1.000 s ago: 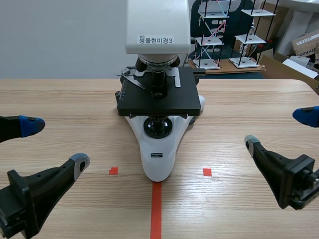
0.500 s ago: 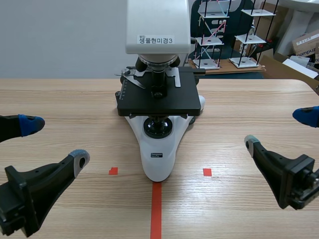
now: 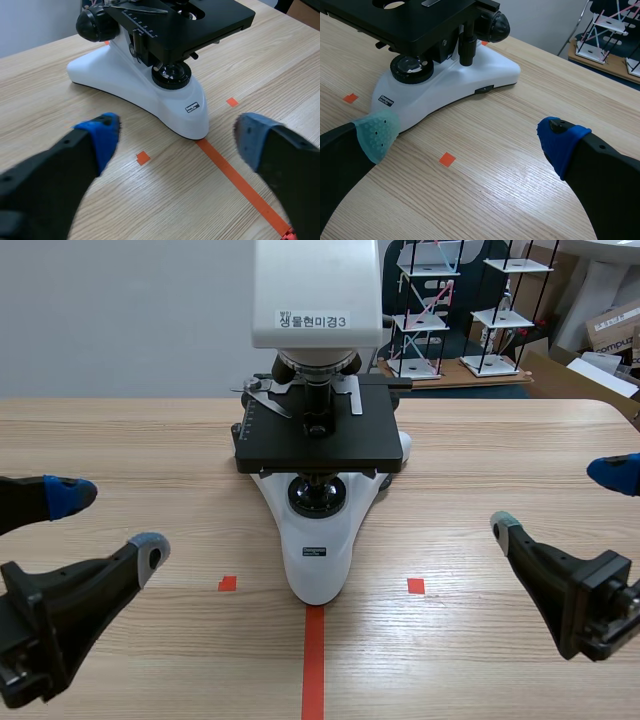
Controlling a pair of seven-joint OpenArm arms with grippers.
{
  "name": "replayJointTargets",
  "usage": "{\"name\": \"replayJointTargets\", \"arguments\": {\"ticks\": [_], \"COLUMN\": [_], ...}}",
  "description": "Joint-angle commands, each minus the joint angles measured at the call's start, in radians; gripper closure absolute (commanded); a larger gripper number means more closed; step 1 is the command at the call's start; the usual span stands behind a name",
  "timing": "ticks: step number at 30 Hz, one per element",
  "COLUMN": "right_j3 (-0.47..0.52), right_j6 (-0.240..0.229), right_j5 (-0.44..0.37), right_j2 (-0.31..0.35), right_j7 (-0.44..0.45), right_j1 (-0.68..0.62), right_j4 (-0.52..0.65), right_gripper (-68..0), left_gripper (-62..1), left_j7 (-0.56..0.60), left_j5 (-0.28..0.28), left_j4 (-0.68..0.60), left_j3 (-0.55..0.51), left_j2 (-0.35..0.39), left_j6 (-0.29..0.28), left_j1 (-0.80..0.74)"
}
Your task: Point at the diaphragm
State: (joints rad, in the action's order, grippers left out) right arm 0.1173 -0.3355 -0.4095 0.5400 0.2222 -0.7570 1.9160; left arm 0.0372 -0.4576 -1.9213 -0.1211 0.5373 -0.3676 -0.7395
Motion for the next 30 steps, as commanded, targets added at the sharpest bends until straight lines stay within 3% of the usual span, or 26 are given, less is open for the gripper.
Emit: {"name": "replayJointTargets", "arguments": {"ticks": [1, 5, 8, 12, 21, 26, 30], "right_j3": [0.007, 0.007, 0.007, 0.007, 0.007, 0.007, 0.007], "right_j6": [0.003, 0.003, 0.003, 0.003, 0.003, 0.003, 0.003], "right_j5": [-0.01, -0.01, -0.01, -0.01, -0.01, -0.01, -0.01], "right_j2": [0.0, 0.0, 0.0, 0.0, 0.0, 0.0, 0.0], "right_j7": [0.008, 0.008, 0.008, 0.008, 0.008, 0.008, 0.008], "right_j1": [0.006, 0.006, 0.006, 0.006, 0.006, 0.006, 0.006], "right_j4": [0.012, 0.012, 0.012, 0.012, 0.012, 0.012, 0.012], "right_gripper": [-60.2, -60.2, -60.2, -60.2, -60.2, -60.2, -60.2], "left_gripper": [-35.9, -18.4, -1.1, -1.6, -1.6, -1.6, -1.6], "left_j7": [0.018, 0.018, 0.027, 0.18, 0.582, 0.656, 0.72], "left_j5": [-0.011, -0.011, -0.01, 0.016, 0.277, 0.394, 0.443], "left_j4": [-0.006, -0.006, 0.002, 0.088, 0.47, 0.648, 0.761], "left_j3": [-0.003, -0.003, 0.0, 0.035, 0.24, 0.332, 0.38], "left_j2": [-0.005, -0.005, -0.005, -0.013, -0.099, -0.171, -0.22], "left_j6": [0.003, 0.003, 0.002, 0.003, 0.003, 0.006, 0.006], "left_j1": [-0.005, -0.006, -0.006, -0.004, 0.144, 0.292, 0.396]}}
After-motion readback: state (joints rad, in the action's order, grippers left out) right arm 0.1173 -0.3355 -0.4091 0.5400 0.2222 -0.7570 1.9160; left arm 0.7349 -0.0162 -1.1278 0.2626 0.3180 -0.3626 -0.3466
